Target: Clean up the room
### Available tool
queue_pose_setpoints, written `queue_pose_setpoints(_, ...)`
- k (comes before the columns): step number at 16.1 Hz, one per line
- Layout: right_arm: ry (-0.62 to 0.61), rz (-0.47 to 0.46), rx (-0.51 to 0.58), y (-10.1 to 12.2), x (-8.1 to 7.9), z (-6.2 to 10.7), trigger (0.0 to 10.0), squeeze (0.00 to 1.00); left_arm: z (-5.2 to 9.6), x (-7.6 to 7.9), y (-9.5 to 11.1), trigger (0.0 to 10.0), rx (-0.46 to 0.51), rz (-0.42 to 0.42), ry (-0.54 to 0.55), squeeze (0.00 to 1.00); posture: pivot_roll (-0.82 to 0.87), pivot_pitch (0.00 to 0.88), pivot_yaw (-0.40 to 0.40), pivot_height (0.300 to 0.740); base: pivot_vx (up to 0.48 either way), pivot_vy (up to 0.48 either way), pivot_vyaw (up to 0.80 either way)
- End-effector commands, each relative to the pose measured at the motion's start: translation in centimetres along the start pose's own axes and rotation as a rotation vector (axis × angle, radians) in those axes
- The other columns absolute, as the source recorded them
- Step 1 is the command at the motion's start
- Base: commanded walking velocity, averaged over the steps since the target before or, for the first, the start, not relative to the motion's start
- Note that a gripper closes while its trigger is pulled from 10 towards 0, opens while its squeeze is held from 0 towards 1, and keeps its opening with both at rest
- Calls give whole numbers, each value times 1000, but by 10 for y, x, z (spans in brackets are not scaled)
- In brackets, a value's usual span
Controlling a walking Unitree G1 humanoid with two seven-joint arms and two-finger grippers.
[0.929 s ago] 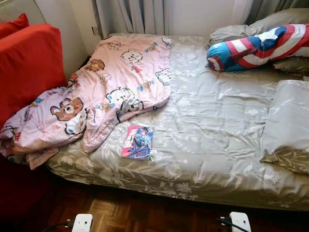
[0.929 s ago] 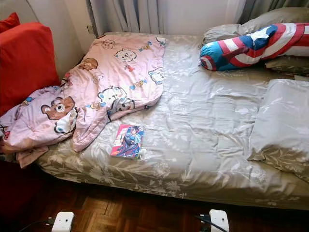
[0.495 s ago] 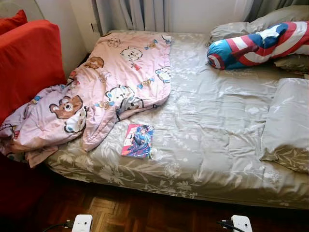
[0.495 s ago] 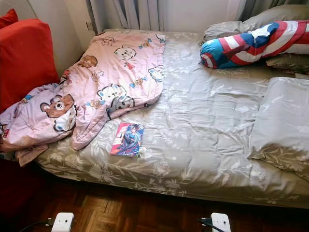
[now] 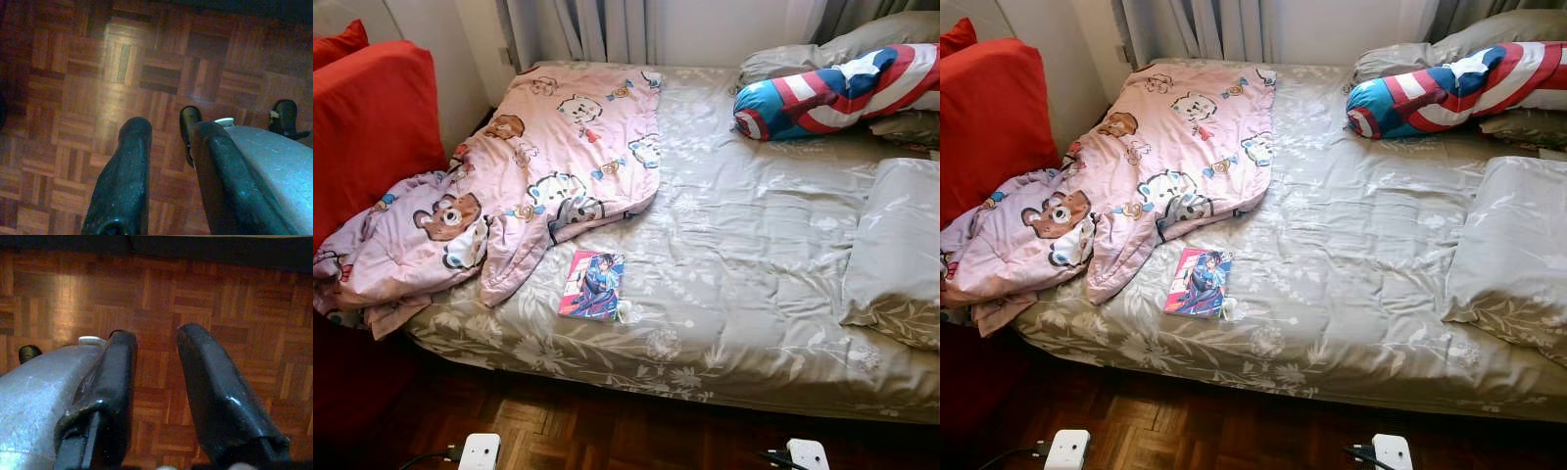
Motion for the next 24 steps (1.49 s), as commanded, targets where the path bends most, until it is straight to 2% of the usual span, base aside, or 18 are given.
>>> queue_pose_setpoints(1,1,-7,-7,-4,-1,1,10000,0,1,-1,-7,10000,-16,6,3,0,-2,108,-1,740,0,0,0)
queue_pose_setpoints(12,25,-29,20,5,-16,-4,10000,0,2,-2,-8,10000,-25,5,1,0,-5,94,1,740,0,0,0)
queue_pose_setpoints(16,1,-37,7,-3,3,2,10000,0,2,-1,-8,10000,-25,2,-2,0,-10,86,2,740,0,0,0)
queue_pose_setpoints(18,-23,-39,-14,-10,18,7,10000,0,2,0,-9,10000,-29,-5,-9,0,-11,82,1,740,0,0,0)
queue_pose_setpoints(20,-25,-38,-18,-10,19,7,10000,0,2,1,-9,10000,-31,-10,-12,0,-11,82,1,740,0,0,0)
queue_pose_setpoints(22,-17,-35,-19,-9,10,4,10000,0,2,1,-10,10000,-32,-10,-12,0,-10,82,-2,740,0,0,0)
queue_pose_setpoints(24,14,-27,-15,-3,-21,-4,10000,0,2,2,-10,10000,-31,-8,-11,0,-8,88,-5,740,0,0,0)
Point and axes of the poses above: a point about 5 cm out from each wrist's last joint towards the gripper, its own z axis pointing back from the gripper into the wrist, its own y axis along the axis of the wrist's last joint, x = y × z, the point moved 4 cm from there along -z, pointing out of the wrist towards the gripper, and after that the axes turned 1 degree about -z, right-handed, at the moved point
